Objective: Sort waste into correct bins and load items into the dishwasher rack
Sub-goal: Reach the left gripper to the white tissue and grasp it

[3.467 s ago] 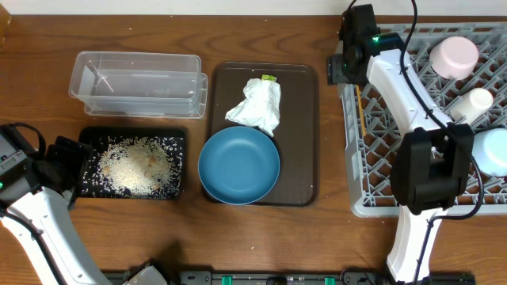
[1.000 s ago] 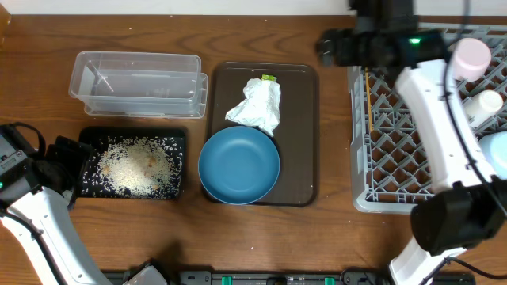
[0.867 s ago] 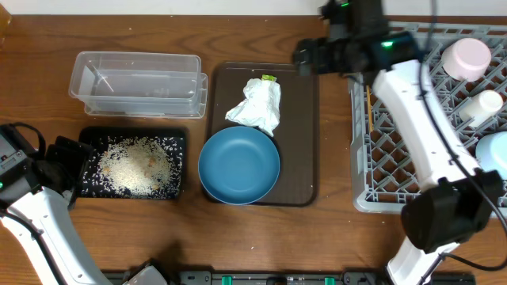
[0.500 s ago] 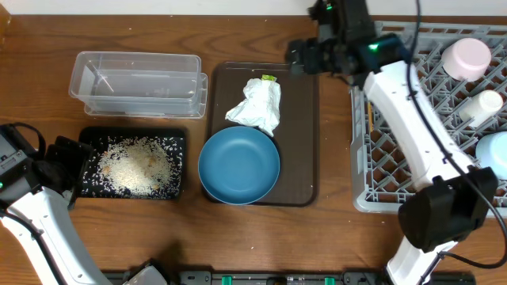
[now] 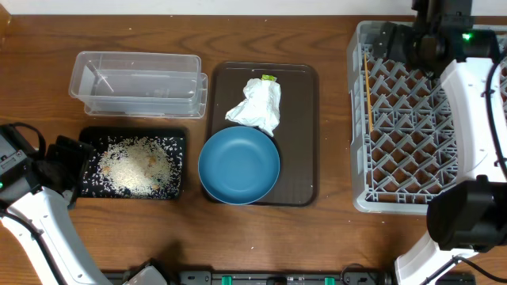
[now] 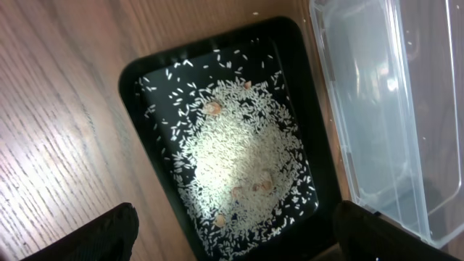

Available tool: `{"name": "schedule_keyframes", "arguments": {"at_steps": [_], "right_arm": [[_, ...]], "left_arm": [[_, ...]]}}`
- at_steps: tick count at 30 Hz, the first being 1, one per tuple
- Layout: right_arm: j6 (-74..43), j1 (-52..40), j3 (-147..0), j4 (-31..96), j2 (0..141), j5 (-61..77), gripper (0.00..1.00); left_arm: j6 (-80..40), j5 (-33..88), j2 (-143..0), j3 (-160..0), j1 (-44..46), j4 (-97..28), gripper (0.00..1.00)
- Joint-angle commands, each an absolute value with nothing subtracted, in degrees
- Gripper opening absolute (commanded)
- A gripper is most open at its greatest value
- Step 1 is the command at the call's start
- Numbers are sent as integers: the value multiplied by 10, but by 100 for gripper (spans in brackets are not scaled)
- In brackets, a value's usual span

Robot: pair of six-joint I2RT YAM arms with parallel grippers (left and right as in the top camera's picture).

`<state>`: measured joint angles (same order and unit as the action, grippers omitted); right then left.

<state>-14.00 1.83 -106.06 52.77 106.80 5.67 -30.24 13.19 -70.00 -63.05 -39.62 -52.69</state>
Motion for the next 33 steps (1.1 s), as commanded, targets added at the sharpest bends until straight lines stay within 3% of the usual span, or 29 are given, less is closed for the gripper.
{"name": "schedule_keyframes", "arguments": {"at_steps": [1, 5, 9, 12, 14, 19, 24, 30, 33], "right_arm": [[-148, 26, -1060, 532, 1052, 60, 99], [-147, 27, -1060, 532, 1052, 60, 99], [-148, 26, -1060, 532, 1052, 60, 99], [-148, 26, -1060, 532, 1052, 60, 99], [-147, 26, -1060, 532, 1052, 60, 99], [-147, 26, -1060, 532, 1052, 60, 99], [-148, 26, -1060, 532, 1052, 60, 99], [-147, 26, -1060, 532, 1052, 60, 99], [-147, 26, -1060, 532, 1052, 60, 99]], "left_arm": [[-308, 183, -700, -640, -398, -529, 89], [-308, 248, -700, -640, -398, -534, 89], [-298, 421, -700, -640, -390, -566, 89], [-196, 555, -700, -640, -344, -530, 89], [-191, 559, -700, -640, -291, -509, 89], [-203, 405, -706, -663, -102, -437, 89], [-196, 137, -784, -813, 73, -513, 89], [-124, 63, -975, -1067, 150, -708, 89], [-124, 63, -1055, -1117, 161, -724, 89]]}}
